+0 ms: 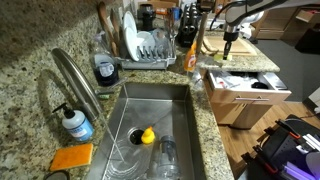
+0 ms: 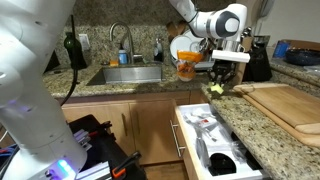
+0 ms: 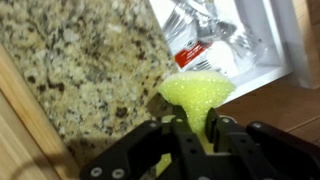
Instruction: Get the sponge on the countertop and place it in the open drawer of the cabinet
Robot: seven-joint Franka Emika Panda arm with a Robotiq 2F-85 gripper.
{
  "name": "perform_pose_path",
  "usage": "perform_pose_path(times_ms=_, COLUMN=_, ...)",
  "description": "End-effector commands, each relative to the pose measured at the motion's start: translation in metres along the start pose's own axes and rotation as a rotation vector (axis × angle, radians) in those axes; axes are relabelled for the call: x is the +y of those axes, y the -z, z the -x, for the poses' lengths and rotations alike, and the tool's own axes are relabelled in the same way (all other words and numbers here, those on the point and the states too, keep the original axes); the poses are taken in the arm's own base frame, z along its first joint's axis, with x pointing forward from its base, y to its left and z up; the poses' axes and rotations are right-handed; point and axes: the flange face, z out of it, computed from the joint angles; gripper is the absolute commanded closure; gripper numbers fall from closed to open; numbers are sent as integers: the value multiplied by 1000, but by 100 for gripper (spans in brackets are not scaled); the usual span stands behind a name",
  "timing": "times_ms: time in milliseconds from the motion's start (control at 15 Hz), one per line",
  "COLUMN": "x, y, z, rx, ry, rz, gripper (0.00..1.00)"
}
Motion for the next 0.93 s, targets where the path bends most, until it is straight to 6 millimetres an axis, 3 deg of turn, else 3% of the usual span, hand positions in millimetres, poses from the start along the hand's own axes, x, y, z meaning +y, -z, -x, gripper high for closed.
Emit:
perform_pose_path(times_ms=0, x=-31, y=-8, z=47, rx=-142, ry=-95, rz=-64, gripper=95)
perform_pose_path(times_ms=267, x=-50, y=-25, z=80, rx=-248, ry=-176, rz=-126, gripper=95)
perform_pose_path(times_ms=333, x=-53, y=-28, z=85, rx=-258, ry=-196, rz=-134, gripper=53)
perform_pose_path(times_ms=400, x=-55, y=-31, z=89, rx=-260, ry=-210, rz=-128, gripper=53)
perform_pose_path(times_ms=533, x=-59, y=-35, z=96, rx=-278, ry=-253, rz=-124, gripper=42)
perform_pose_path(times_ms=867, x=-57, y=-33, z=109, rx=-293, ry=-351, rz=-103, gripper=5)
